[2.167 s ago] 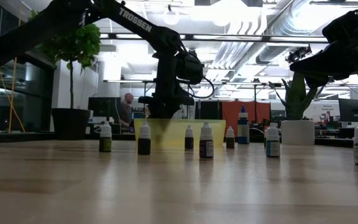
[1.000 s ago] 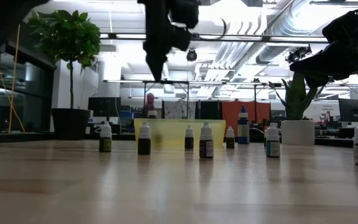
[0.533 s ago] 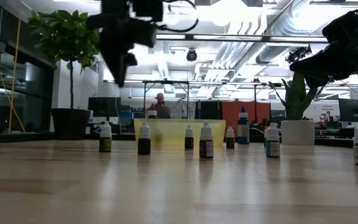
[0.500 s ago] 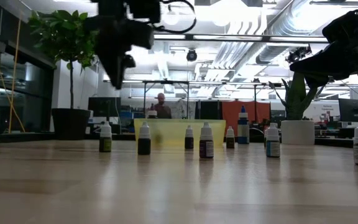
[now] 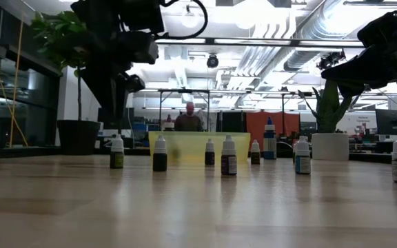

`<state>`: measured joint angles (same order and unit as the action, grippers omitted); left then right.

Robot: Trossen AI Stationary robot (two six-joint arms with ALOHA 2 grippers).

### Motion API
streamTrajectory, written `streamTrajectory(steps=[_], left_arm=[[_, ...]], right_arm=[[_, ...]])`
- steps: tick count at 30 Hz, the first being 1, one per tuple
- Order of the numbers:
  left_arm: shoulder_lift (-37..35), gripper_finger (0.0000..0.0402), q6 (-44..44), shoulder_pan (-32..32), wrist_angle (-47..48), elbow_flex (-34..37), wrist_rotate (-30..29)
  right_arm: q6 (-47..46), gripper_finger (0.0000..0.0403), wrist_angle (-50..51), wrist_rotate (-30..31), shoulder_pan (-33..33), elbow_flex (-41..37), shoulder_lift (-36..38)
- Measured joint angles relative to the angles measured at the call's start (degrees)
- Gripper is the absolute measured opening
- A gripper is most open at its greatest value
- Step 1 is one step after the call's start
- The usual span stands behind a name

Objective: Pick & Place food coloring
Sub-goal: Put the bottom small green food coloring bottle into the yellow container

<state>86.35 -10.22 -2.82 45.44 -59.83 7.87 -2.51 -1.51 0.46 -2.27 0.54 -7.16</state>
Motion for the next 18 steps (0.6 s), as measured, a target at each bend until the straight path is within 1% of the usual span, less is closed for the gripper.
streamTrajectory(steps=[6, 8, 12, 18], left_arm=[[0.0, 0.0186, -1.55, -0.01, -0.64, 0.07, 0.32], [0.53, 0.0202, -2.39, 0.67, -0.84, 0.07, 0.25], [2.21, 0.0213, -4.86, 2.55, -1.73, 0.1, 0.38], [4.88, 0.0213, -4.68, 4.1, -4.19, 0.07, 0.14]], right_arm=[[-0.01, 0.0, -0.01, 0.01, 0.01, -0.01, 0.0], [-0.01, 0.0, 0.01, 0.01, -0.01, 0.0, 0.0], [0.01, 0.0, 0.0, 0.01, -0.01, 0.0, 0.0], [-0.01, 0.0, -0.03, 0.01, 0.01, 0.0, 0.0]])
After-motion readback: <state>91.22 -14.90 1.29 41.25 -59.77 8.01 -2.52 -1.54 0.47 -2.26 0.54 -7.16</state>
